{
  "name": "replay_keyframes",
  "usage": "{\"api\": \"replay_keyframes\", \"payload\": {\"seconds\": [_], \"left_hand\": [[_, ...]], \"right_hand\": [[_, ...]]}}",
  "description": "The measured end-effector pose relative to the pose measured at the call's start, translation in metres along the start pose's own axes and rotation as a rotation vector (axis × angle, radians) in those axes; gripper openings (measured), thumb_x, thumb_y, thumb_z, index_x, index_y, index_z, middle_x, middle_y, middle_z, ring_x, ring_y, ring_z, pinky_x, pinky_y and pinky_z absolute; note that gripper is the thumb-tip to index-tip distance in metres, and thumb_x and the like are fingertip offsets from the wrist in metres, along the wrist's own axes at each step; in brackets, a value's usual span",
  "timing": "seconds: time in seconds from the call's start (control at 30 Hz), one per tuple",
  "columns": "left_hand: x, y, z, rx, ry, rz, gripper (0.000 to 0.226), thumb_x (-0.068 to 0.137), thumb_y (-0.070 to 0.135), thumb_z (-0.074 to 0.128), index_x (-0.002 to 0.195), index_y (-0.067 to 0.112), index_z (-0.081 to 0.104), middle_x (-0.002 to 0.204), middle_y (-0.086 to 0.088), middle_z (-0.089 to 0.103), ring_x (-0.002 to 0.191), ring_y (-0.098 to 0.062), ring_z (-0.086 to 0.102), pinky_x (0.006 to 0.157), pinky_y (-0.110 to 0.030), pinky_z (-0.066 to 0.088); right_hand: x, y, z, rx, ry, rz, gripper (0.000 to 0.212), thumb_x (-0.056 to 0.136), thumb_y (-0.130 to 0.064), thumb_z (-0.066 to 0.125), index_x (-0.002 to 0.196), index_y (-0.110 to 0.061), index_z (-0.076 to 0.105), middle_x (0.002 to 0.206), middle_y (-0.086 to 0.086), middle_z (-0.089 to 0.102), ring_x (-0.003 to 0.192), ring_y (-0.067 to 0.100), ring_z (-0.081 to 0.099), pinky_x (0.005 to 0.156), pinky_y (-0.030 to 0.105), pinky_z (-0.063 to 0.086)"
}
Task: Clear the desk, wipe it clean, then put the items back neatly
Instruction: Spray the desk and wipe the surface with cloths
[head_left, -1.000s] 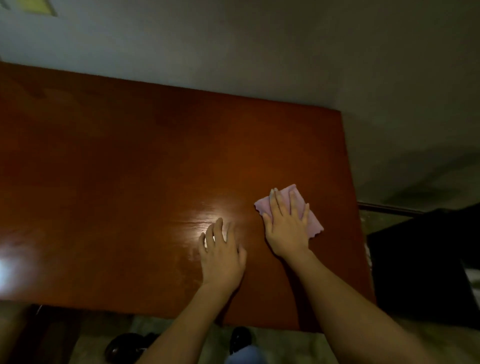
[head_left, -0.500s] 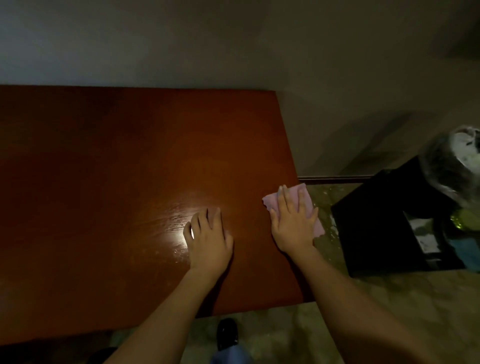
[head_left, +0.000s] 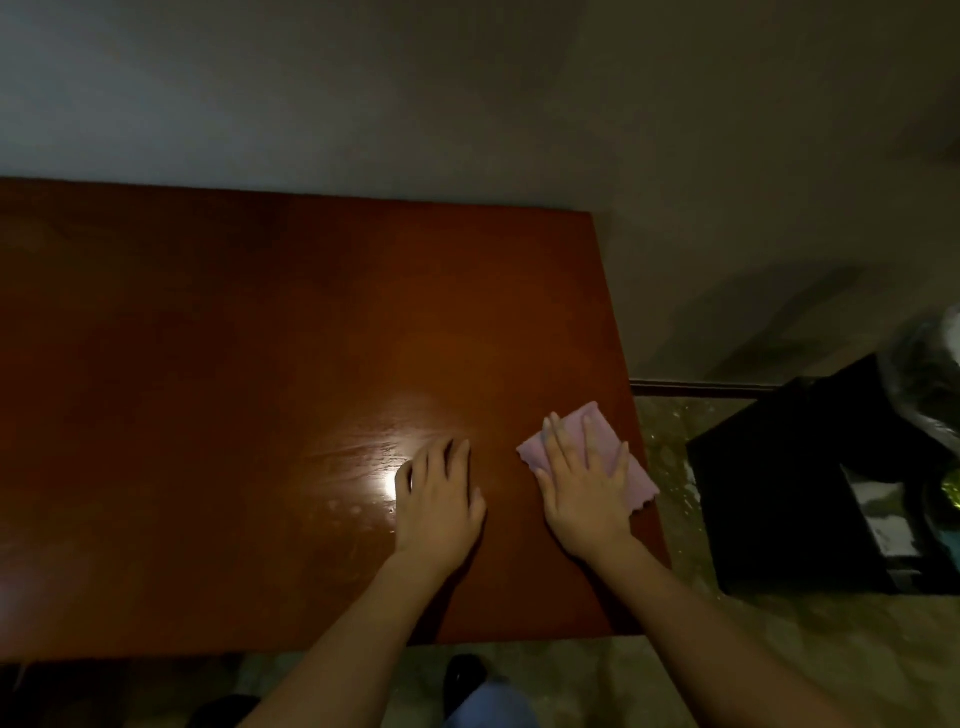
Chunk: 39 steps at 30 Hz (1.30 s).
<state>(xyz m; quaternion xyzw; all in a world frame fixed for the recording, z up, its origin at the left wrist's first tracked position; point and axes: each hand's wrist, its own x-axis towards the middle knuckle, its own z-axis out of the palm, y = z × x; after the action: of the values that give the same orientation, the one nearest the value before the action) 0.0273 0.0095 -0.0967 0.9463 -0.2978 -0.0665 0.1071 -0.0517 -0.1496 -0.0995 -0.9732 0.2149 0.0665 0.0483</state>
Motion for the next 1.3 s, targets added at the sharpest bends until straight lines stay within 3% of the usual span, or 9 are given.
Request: {"api": "replay_keyframes", "payload": {"seconds": [0.13,0.27,0.43,0.6,0.73,0.87,1.03,1.17,1.3], "left_hand": [[-0.003,-0.034,-0.005,0.043,0.052,-0.017,0.047,0.076,0.04,0.054,0.115,0.016,0.064,0.114,-0.005,0.063,0.104,-0.02,0.058,0.083,-0.039,0.05],[-0.01,-0.068,-0.013,0.041,0.086,-0.075,0.06,0.059,0.033,0.081,0.114,0.014,0.065,0.113,-0.007,0.064,0.101,-0.022,0.061,0.08,-0.04,0.051],[-0.019,-0.12,-0.025,0.032,0.142,-0.186,0.051,0.067,0.033,0.067,0.113,0.01,0.065,0.113,-0.01,0.064,0.1,-0.028,0.064,0.08,-0.044,0.051],[-0.037,-0.185,-0.043,0.024,0.131,-0.345,0.052,0.077,0.039,0.041,0.114,0.011,0.065,0.115,-0.011,0.063,0.102,-0.028,0.062,0.08,-0.043,0.051],[-0.052,-0.24,-0.055,0.047,0.201,-0.438,0.052,0.077,0.039,0.04,0.113,0.011,0.066,0.113,-0.01,0.064,0.1,-0.026,0.063,0.078,-0.04,0.052],[-0.069,-0.294,-0.065,0.057,0.26,-0.543,0.047,0.072,0.035,0.057,0.112,0.013,0.066,0.113,-0.009,0.064,0.1,-0.025,0.063,0.079,-0.039,0.051],[-0.087,-0.363,-0.076,0.041,0.272,-0.624,0.048,0.083,0.041,0.039,0.114,0.015,0.064,0.117,-0.006,0.063,0.106,-0.024,0.061,0.082,-0.039,0.05],[-0.098,-0.416,-0.093,-0.012,0.309,-0.715,0.044,0.078,0.037,0.053,0.113,0.013,0.065,0.116,-0.008,0.064,0.106,-0.027,0.062,0.084,-0.041,0.05],[-0.12,-0.482,-0.11,-0.027,0.312,-0.78,0.049,0.08,0.038,0.043,0.116,0.012,0.064,0.117,-0.007,0.062,0.106,-0.026,0.06,0.084,-0.04,0.049]], "right_hand": [[0.018,-0.049,-0.001,0.028,-0.043,-0.144,0.069,0.095,-0.05,-0.002,0.15,-0.017,0.022,0.156,-0.008,0.006,0.143,0.026,-0.004,0.107,0.062,-0.003],[0.032,-0.095,0.004,-0.032,-0.067,-0.195,0.069,0.1,-0.045,0.0,0.14,-0.013,0.045,0.149,-0.002,0.039,0.138,0.033,0.033,0.099,0.068,0.023],[0.046,-0.157,0.004,-0.04,-0.039,-0.273,0.066,0.101,-0.044,0.003,0.139,-0.012,0.046,0.145,0.001,0.045,0.135,0.035,0.039,0.097,0.068,0.028],[0.059,-0.227,0.012,-0.07,-0.072,-0.414,0.064,0.1,-0.047,0.001,0.144,-0.015,0.035,0.151,0.001,0.036,0.14,0.033,0.03,0.103,0.066,0.02],[0.067,-0.295,0.015,-0.116,-0.08,-0.508,0.063,0.099,-0.047,0.003,0.146,-0.017,0.032,0.153,0.0,0.033,0.142,0.031,0.021,0.104,0.064,0.012],[0.075,-0.366,0.018,-0.123,-0.099,-0.647,0.065,0.089,-0.051,-0.01,0.147,-0.023,-0.009,0.155,-0.006,-0.012,0.142,0.027,-0.017,0.104,0.059,-0.014],[0.078,-0.454,0.019,-0.157,-0.122,-0.742,0.073,0.084,-0.051,-0.017,0.151,-0.024,-0.008,0.158,-0.004,-0.013,0.146,0.029,-0.013,0.111,0.062,-0.003],[0.081,-0.52,0.022,-0.163,-0.14,-0.792,0.072,0.084,-0.051,-0.016,0.151,-0.025,-0.008,0.158,-0.005,-0.013,0.146,0.029,-0.013,0.111,0.062,-0.002],[0.085,-0.591,0.028,-0.162,-0.14,-0.824,0.069,0.087,-0.052,-0.01,0.15,-0.024,-0.004,0.154,-0.008,-0.012,0.146,0.027,-0.009,0.111,0.062,0.002]]}}
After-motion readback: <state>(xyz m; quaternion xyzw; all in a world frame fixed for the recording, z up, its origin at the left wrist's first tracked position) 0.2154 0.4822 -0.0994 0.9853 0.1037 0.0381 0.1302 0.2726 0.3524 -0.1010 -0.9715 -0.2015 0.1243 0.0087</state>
